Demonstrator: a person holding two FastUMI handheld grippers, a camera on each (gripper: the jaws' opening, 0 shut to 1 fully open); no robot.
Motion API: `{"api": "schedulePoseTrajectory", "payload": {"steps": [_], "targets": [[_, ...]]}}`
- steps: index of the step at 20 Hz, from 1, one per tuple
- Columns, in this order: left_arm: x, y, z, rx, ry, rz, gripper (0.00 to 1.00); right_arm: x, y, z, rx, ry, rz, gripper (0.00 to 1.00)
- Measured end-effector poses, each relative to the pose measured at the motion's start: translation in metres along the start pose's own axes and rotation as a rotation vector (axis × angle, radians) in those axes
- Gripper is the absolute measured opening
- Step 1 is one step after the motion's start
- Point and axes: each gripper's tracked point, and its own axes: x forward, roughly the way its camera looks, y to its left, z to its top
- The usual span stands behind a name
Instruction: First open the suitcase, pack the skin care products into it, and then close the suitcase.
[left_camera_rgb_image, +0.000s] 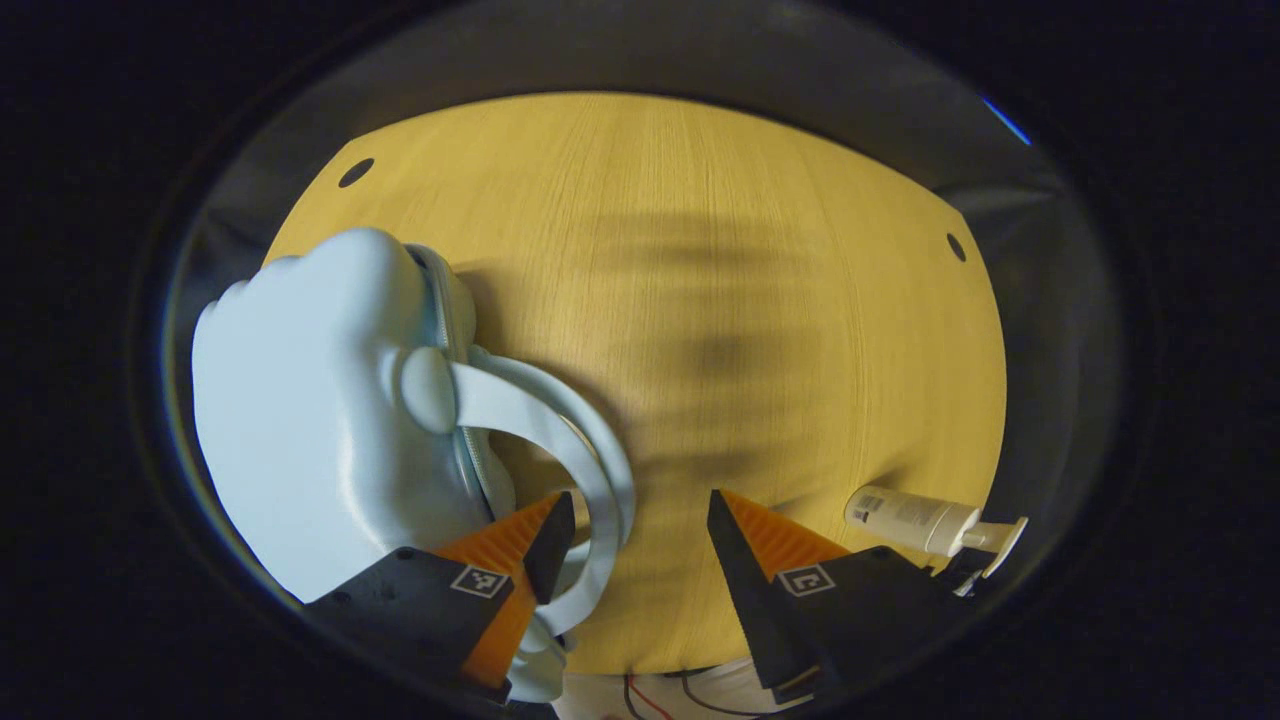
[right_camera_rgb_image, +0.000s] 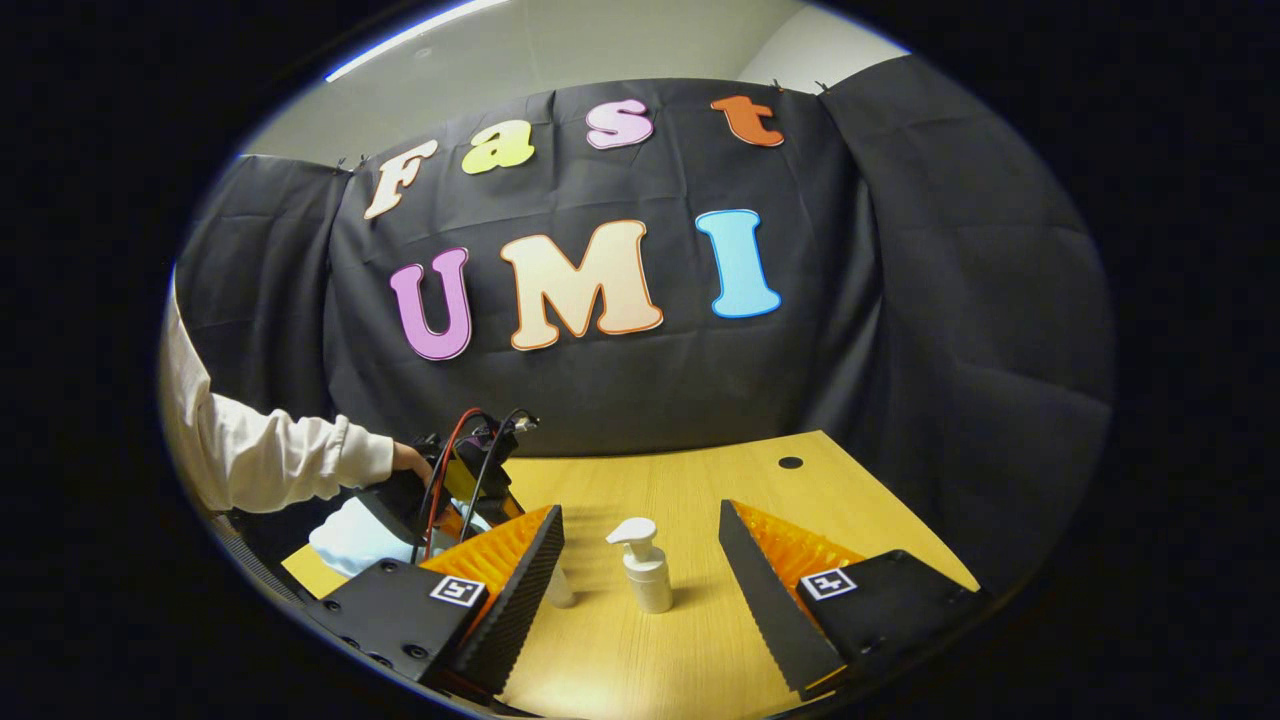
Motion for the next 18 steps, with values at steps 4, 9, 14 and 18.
{"api": "schedulePoseTrajectory", "payload": {"steps": [4, 9, 14, 18], "targets": [[0.008, -0.001, -0.009, 0.002, 0.073, -0.002, 0.75, -0.004, -0.009, -0.001, -0.005, 0.001, -0.018, 0.98], [0.011, 0.010, -0.013, -0.021, 0.110, 0.002, 0.32, -0.007, -0.014, 0.000, -0.002, -0.001, -0.028, 0.98], [0.003, 0.013, -0.016, 0.024, 0.124, -0.010, 0.31, -0.005, -0.009, -0.004, -0.011, 0.009, -0.014, 0.98], [-0.001, 0.019, -0.015, 0.076, 0.125, 0.009, 0.32, -0.002, -0.003, -0.005, -0.026, 0.010, -0.004, 0.98]]}}
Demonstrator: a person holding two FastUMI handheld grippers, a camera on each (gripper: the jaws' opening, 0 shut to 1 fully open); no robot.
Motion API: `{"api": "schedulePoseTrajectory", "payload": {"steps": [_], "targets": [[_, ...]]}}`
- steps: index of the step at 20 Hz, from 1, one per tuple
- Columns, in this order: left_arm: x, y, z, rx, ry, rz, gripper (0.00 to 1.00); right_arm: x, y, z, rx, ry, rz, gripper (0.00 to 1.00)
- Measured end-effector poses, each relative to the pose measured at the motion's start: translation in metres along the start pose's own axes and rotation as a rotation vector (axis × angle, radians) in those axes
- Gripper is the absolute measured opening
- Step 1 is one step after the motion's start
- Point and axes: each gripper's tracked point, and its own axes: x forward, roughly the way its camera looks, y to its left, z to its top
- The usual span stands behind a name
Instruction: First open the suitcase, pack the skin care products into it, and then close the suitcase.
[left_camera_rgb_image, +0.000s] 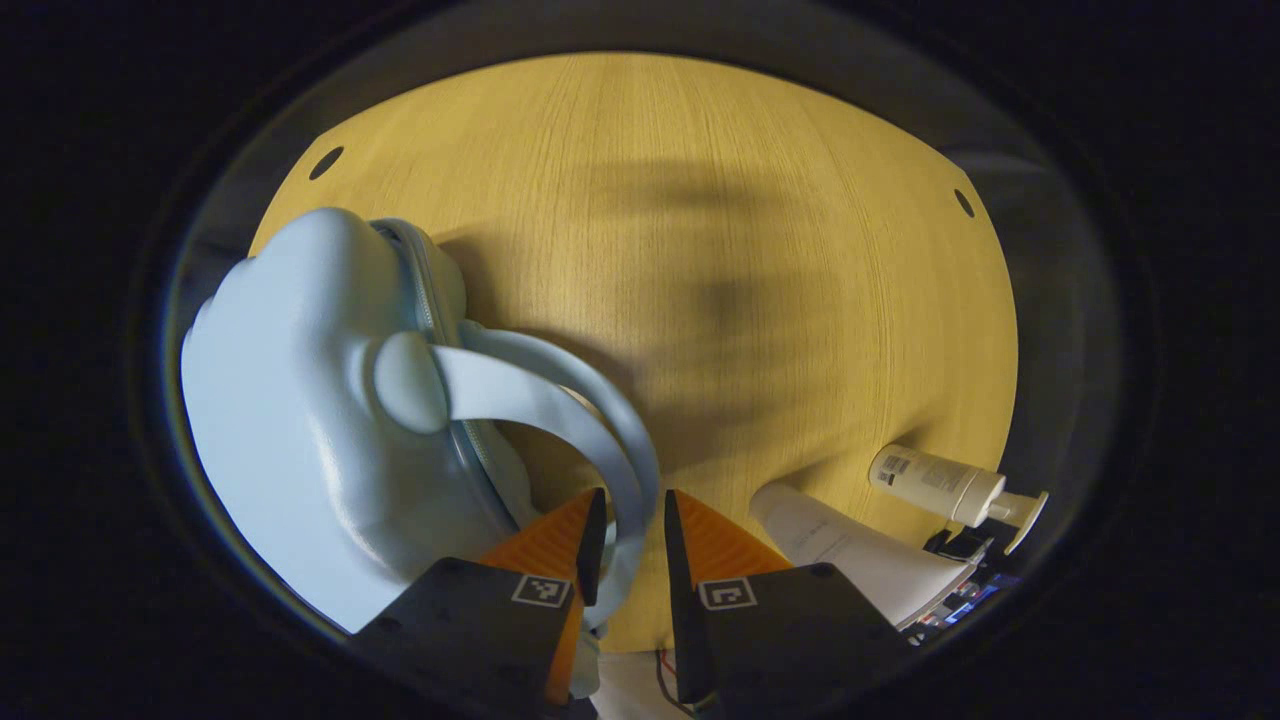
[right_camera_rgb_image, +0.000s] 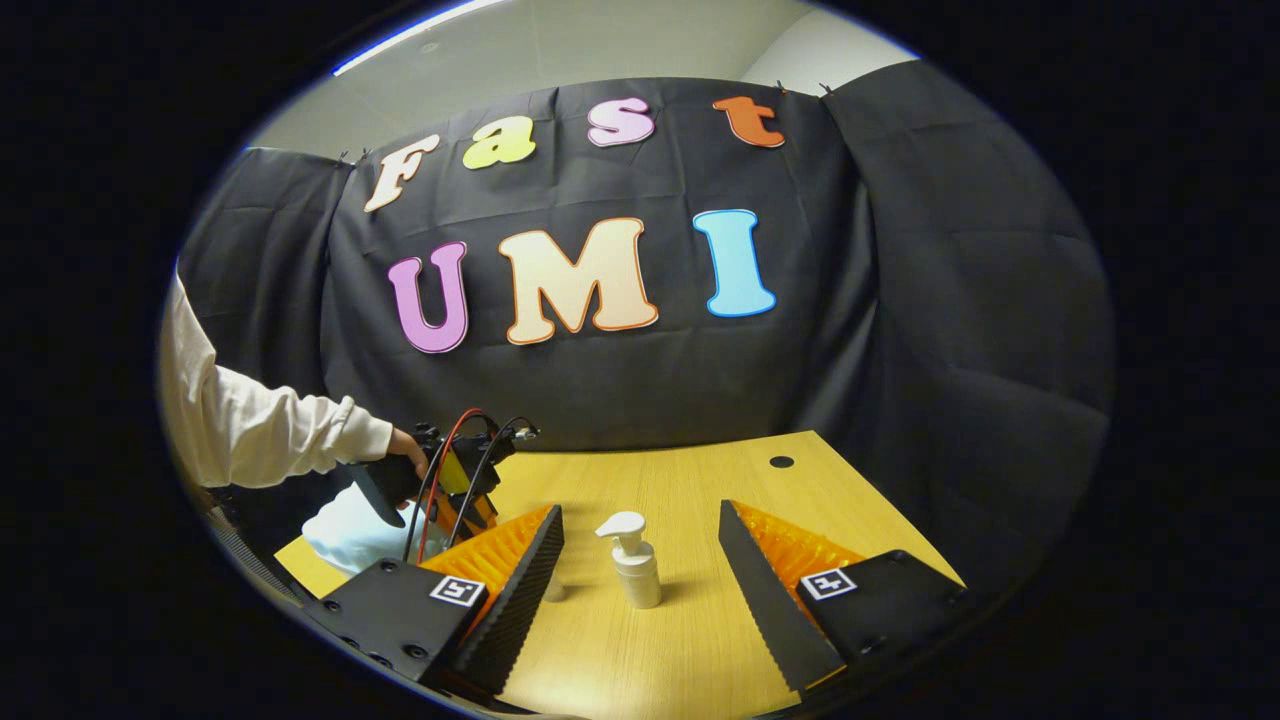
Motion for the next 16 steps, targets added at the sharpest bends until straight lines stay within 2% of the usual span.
{"api": "schedulePoseTrajectory", "payload": {"steps": [3, 6, 7, 9, 11, 16], "targets": [[0.004, 0.001, -0.002, -0.012, 0.019, -0.005, 0.14, -0.002, -0.002, -0.001, -0.003, 0.000, -0.007, 0.98], [0.009, -0.002, -0.005, -0.036, 0.038, -0.028, 0.15, -0.004, -0.007, 0.000, 0.001, -0.002, -0.024, 0.98], [0.009, -0.002, -0.005, -0.033, 0.038, -0.033, 0.09, -0.006, -0.009, 0.000, 0.002, -0.003, -0.031, 0.98], [0.008, -0.003, -0.003, -0.020, 0.035, -0.048, 0.04, -0.007, -0.011, 0.000, 0.003, -0.005, -0.039, 0.98], [0.006, -0.006, -0.002, -0.027, 0.018, -0.086, 0.00, -0.009, -0.012, -0.002, 0.002, -0.005, -0.044, 0.98], [-0.021, -0.011, -0.001, -0.008, -0.055, -0.203, 0.00, -0.008, -0.005, -0.004, -0.007, 0.009, -0.026, 0.98]]}}
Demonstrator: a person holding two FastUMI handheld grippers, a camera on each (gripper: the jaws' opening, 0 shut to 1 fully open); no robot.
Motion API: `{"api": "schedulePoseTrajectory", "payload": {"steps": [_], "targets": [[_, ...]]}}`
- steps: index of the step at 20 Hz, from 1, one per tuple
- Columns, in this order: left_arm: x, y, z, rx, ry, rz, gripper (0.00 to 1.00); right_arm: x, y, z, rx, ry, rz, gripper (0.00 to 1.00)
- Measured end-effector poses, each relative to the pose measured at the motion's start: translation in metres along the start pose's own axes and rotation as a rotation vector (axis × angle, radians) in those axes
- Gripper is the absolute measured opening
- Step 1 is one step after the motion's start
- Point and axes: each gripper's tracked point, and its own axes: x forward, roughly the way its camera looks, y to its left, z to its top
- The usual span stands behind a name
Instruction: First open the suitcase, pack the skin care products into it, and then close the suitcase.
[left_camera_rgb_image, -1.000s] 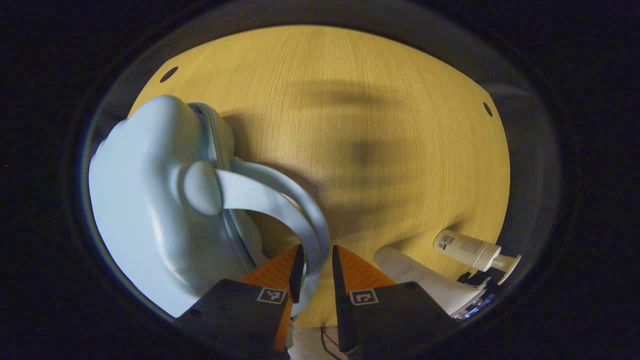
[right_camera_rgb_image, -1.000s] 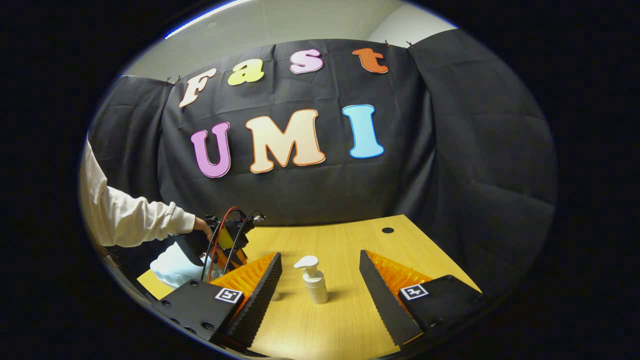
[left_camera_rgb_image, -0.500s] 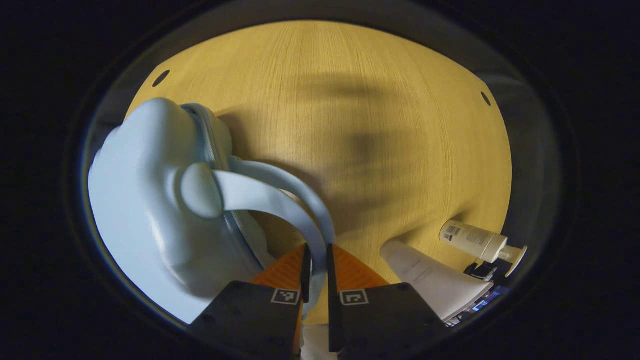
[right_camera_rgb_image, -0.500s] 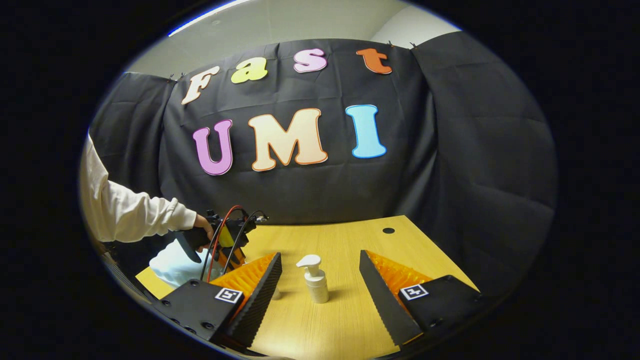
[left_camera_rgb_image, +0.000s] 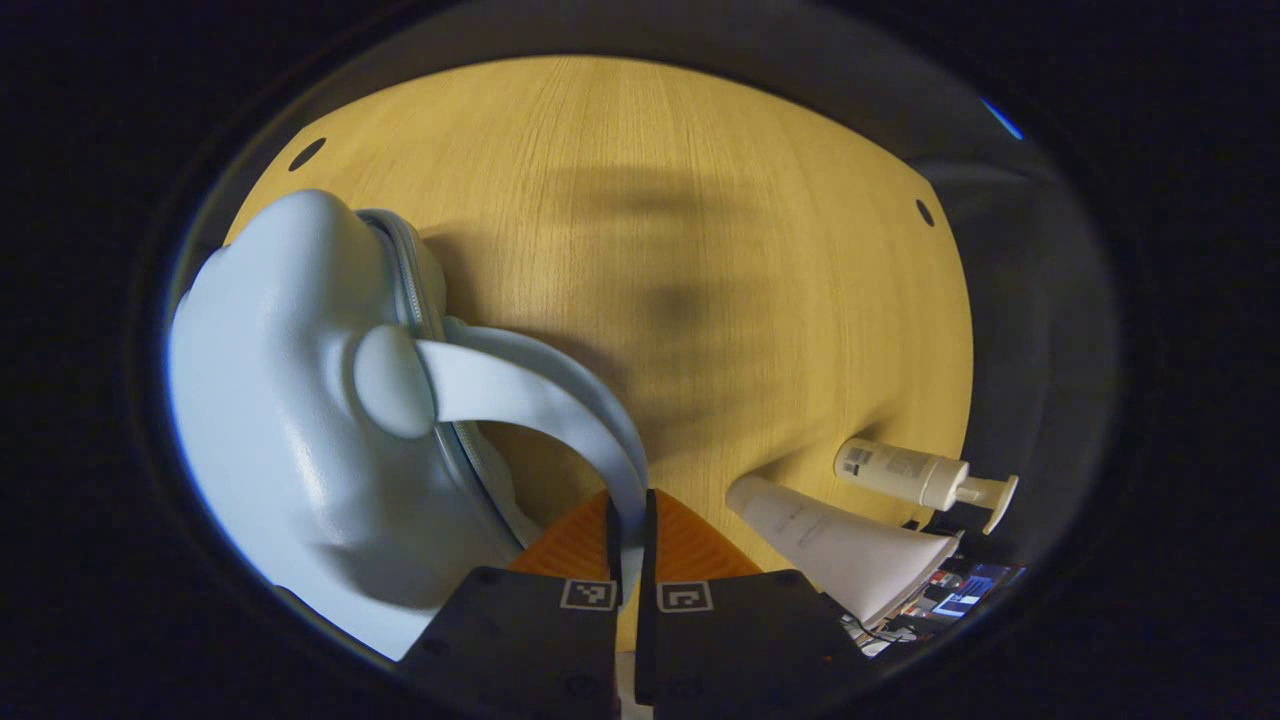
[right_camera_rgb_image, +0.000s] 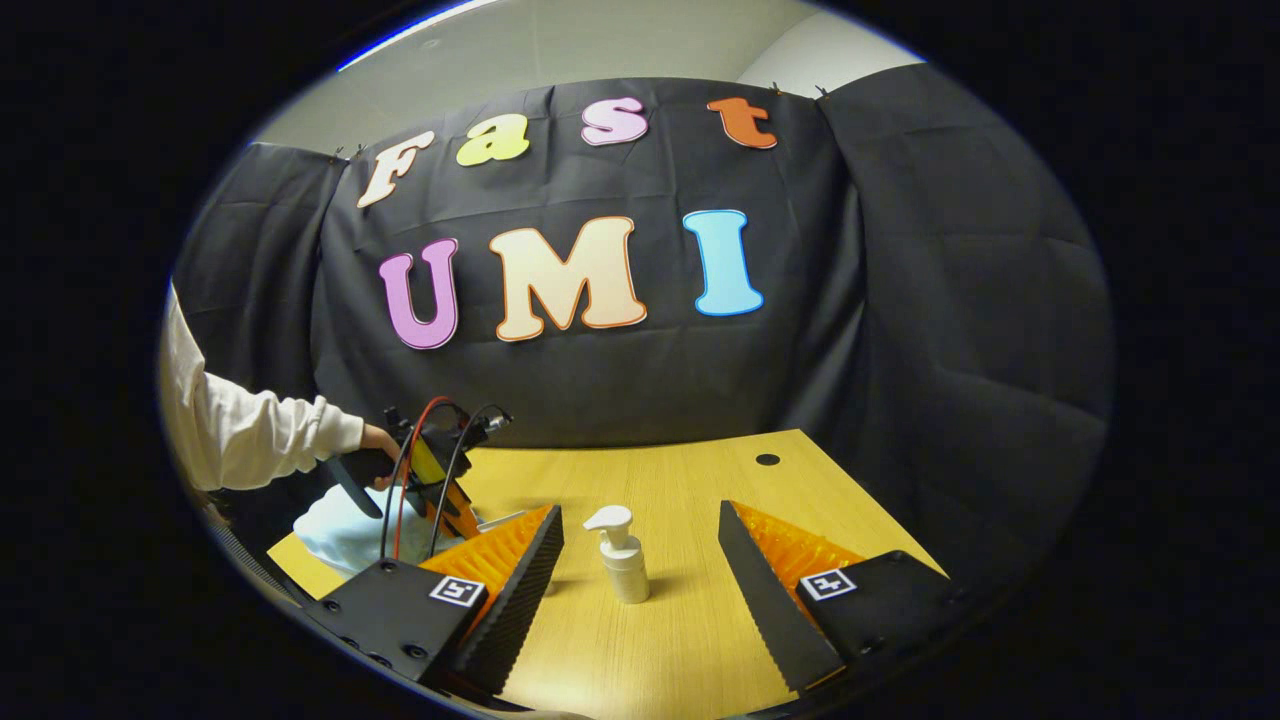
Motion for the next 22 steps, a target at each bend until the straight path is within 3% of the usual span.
{"api": "schedulePoseTrajectory", "payload": {"steps": [5, 11, 17, 22], "targets": [[-0.067, -0.011, 0.013, -0.067, -0.121, -0.200, 0.03, 0.007, 0.022, 0.005, -0.027, -0.011, 0.055, 0.99], [-0.169, 0.004, 0.017, -0.096, -0.308, -0.334, 0.00, 0.015, 0.055, 0.015, -0.076, -0.029, 0.124, 0.98], [-0.261, 0.066, -0.003, -0.122, -0.447, -0.335, 0.00, 0.022, 0.087, 0.026, -0.076, -0.058, 0.181, 0.98], [-0.306, 0.137, -0.031, -0.159, -0.518, -0.246, 0.00, 0.028, 0.109, 0.028, -0.098, -0.068, 0.202, 0.98]]}}
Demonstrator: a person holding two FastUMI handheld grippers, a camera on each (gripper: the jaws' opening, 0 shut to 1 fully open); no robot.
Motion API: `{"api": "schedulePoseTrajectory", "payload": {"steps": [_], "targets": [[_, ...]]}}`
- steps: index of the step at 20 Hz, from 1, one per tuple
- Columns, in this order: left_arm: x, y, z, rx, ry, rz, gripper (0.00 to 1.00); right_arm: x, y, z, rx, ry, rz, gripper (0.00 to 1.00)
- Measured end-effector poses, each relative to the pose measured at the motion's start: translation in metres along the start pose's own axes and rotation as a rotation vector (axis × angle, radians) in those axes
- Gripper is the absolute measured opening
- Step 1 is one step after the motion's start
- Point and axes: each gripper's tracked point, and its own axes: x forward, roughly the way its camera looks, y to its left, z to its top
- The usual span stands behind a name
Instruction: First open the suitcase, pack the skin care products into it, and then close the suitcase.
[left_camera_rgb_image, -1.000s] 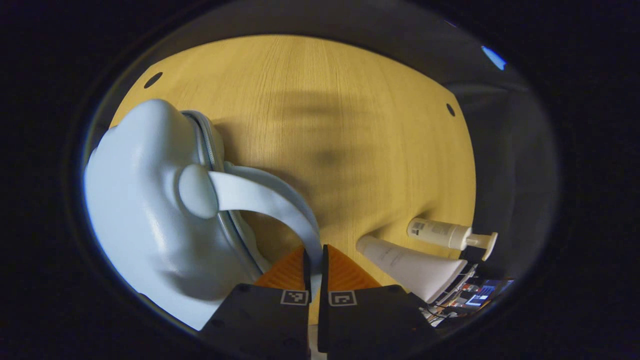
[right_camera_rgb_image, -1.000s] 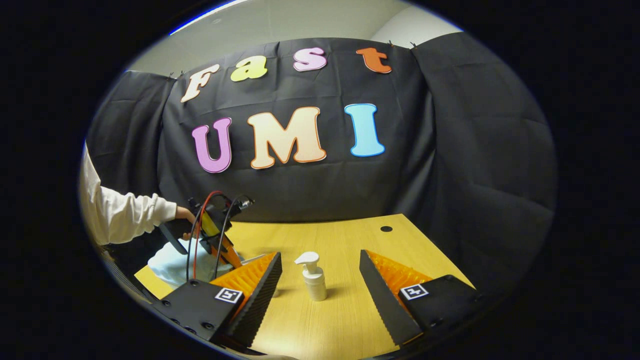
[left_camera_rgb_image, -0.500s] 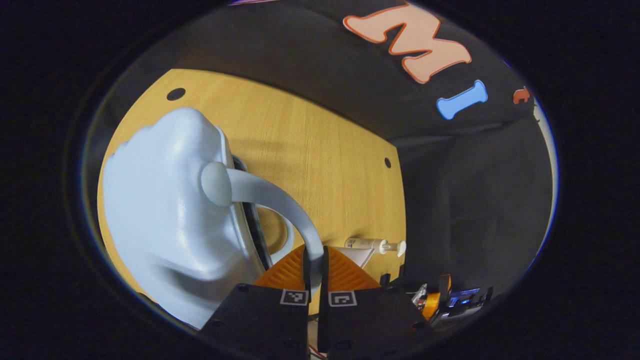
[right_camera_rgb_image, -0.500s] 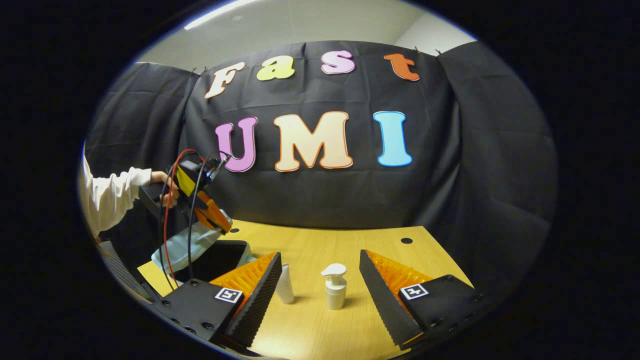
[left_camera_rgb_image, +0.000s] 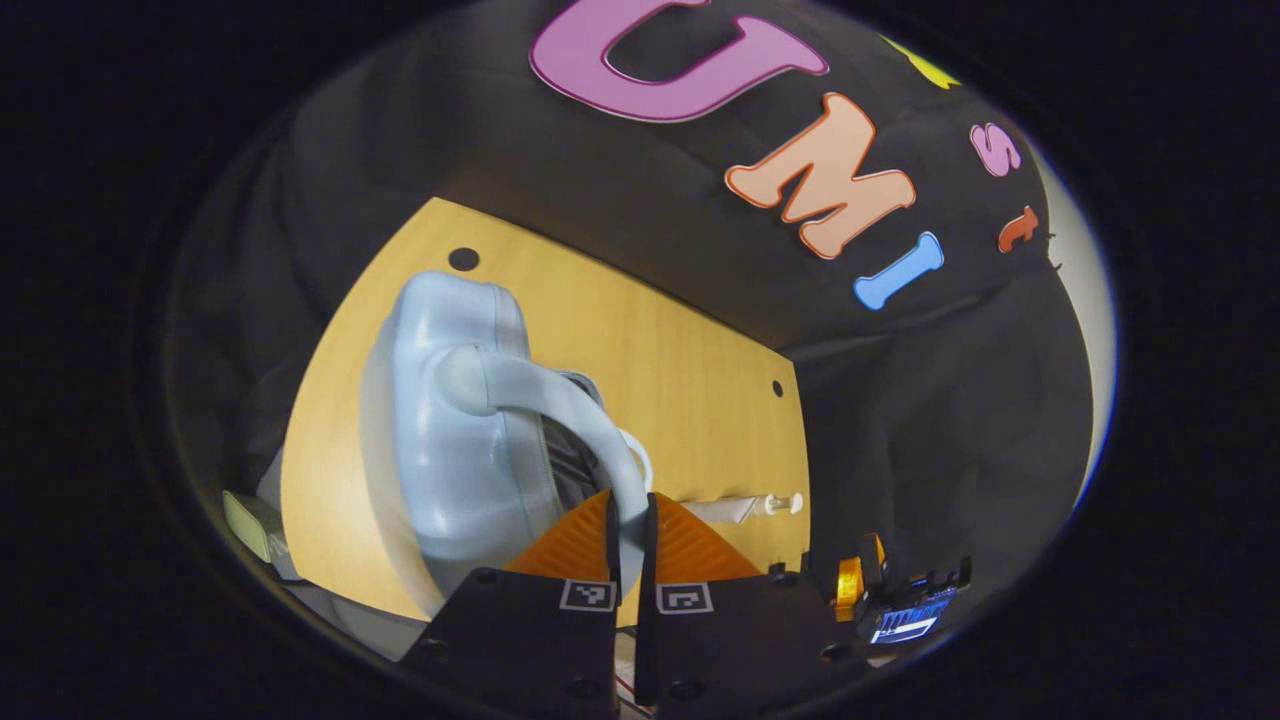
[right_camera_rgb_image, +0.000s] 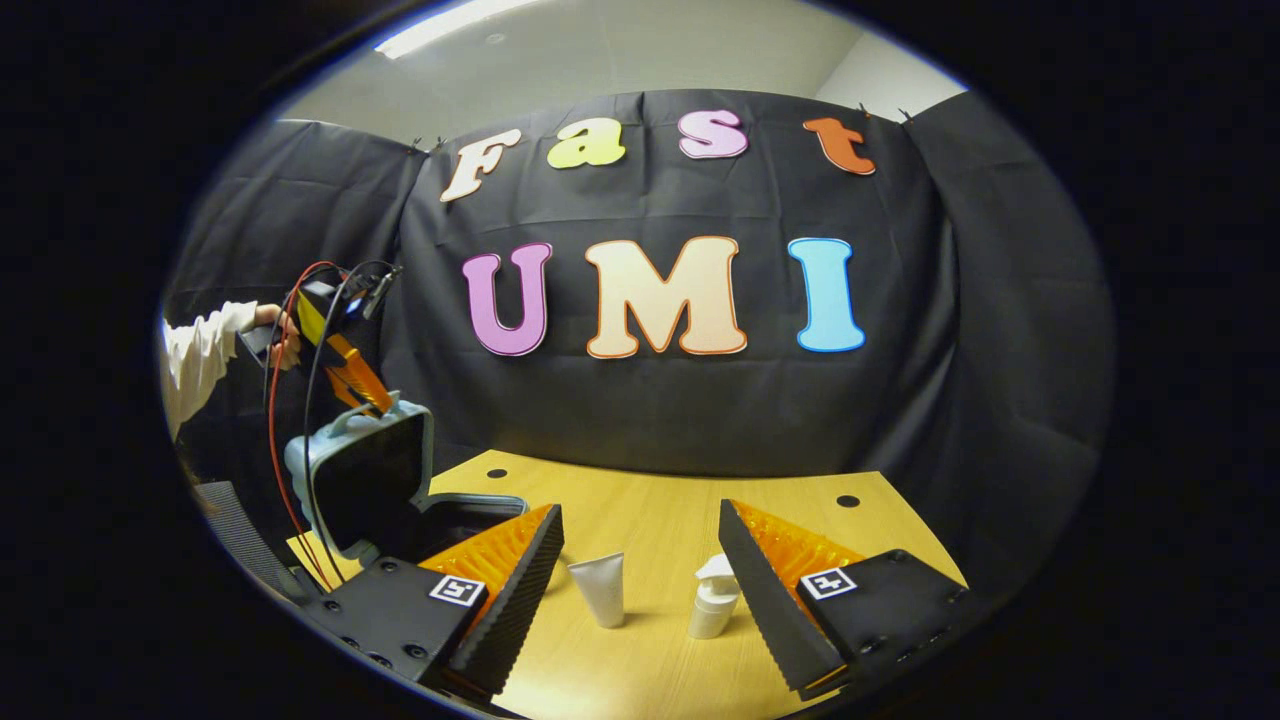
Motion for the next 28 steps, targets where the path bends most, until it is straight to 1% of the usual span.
{"api": "schedulePoseTrajectory", "payload": {"steps": [2, 5, 6, 7, 8, 9, 10, 11, 12, 14, 15, 16, 17, 19, 20, 21, 23, 24, 25, 26, 28], "targets": [[-0.023, 0.028, -0.002, -0.011, -0.012, 0.043, 0.00, 0.003, 0.008, 0.000, -0.004, -0.005, 0.004, 0.98], [-0.053, 0.068, -0.013, -0.022, -0.009, 0.075, 0.00, 0.007, 0.023, -0.001, 0.001, -0.004, 0.018, 0.98], [-0.059, 0.083, -0.017, -0.024, -0.011, 0.090, 0.00, 0.009, 0.029, -0.001, 0.006, 0.000, 0.025, 0.98], [-0.065, 0.098, -0.020, -0.028, -0.015, 0.105, 0.04, 0.010, 0.034, 0.001, 0.008, -0.004, 0.030, 0.98], [-0.068, 0.112, -0.024, -0.035, -0.019, 0.122, 0.04, 0.011, 0.039, 0.004, 0.006, -0.010, 0.033, 0.98], [-0.072, 0.125, -0.028, -0.042, -0.022, 0.135, 0.01, 0.011, 0.044, 0.005, 0.003, -0.015, 0.036, 0.98], [-0.072, 0.140, -0.033, -0.062, -0.027, 0.153, 0.01, 0.012, 0.049, 0.007, 0.001, -0.017, 0.037, 0.98], [-0.073, 0.155, -0.037, -0.078, -0.030, 0.169, 0.04, 0.011, 0.052, 0.007, 0.001, -0.017, 0.035, 0.98], [-0.075, 0.170, -0.040, -0.094, -0.039, 0.188, 0.00, 0.010, 0.055, 0.010, 0.000, -0.025, 0.033, 0.98], [-0.075, 0.197, -0.050, -0.132, -0.044, 0.204, 0.00, 0.006, 0.059, 0.020, -0.010, -0.052, 0.021, 0.96], [-0.074, 0.212, -0.057, -0.150, -0.046, 0.210, 0.01, 0.005, 0.059, 0.022, -0.019, -0.059, 0.015, 0.98], [-0.071, 0.228, -0.066, -0.165, -0.048, 0.218, 0.04, 0.004, 0.059, 0.025, -0.029, -0.064, 0.008, 0.97], [-0.067, 0.244, -0.076, -0.183, -0.045, 0.223, 0.00, 0.003, 0.057, 0.026, -0.037, -0.067, 0.001, 0.99], [-0.055, 0.271, -0.096, -0.240, -0.037, 0.222, 0.00, 0.003, 0.055, 0.028, -0.041, -0.067, -0.009, 1.00], [-0.046, 0.283, -0.105, -0.278, -0.025, 0.220, 0.00, 0.004, 0.054, 0.028, -0.036, -0.064, -0.014, 0.99], [-0.040, 0.292, -0.113, -0.311, -0.023, 0.216, 0.00, 0.004, 0.054, 0.031, -0.026, -0.069, -0.015, 0.99], [-0.031, 0.307, -0.127, -0.346, -0.023, 0.212, 0.00, 0.004, 0.055, 0.033, -0.011, -0.069, -0.023, 0.99], [-0.027, 0.311, -0.131, -0.355, -0.030, 0.204, 0.00, 0.005, 0.054, 0.033, -0.004, -0.065, -0.026, 0.99], [-0.023, 0.317, -0.134, -0.361, -0.028, 0.203, 0.03, 0.006, 0.055, 0.032, 0.009, -0.059, -0.023, 0.99], [-0.017, 0.323, -0.138, -0.362, -0.026, 0.204, 0.00, 0.007, 0.055, 0.030, 0.024, -0.053, -0.019, 0.99], [-0.006, 0.331, -0.147, -0.369, -0.009, 0.212, 0.00, 0.007, 0.053, 0.030, 0.044, -0.044, -0.023, 0.99]]}}
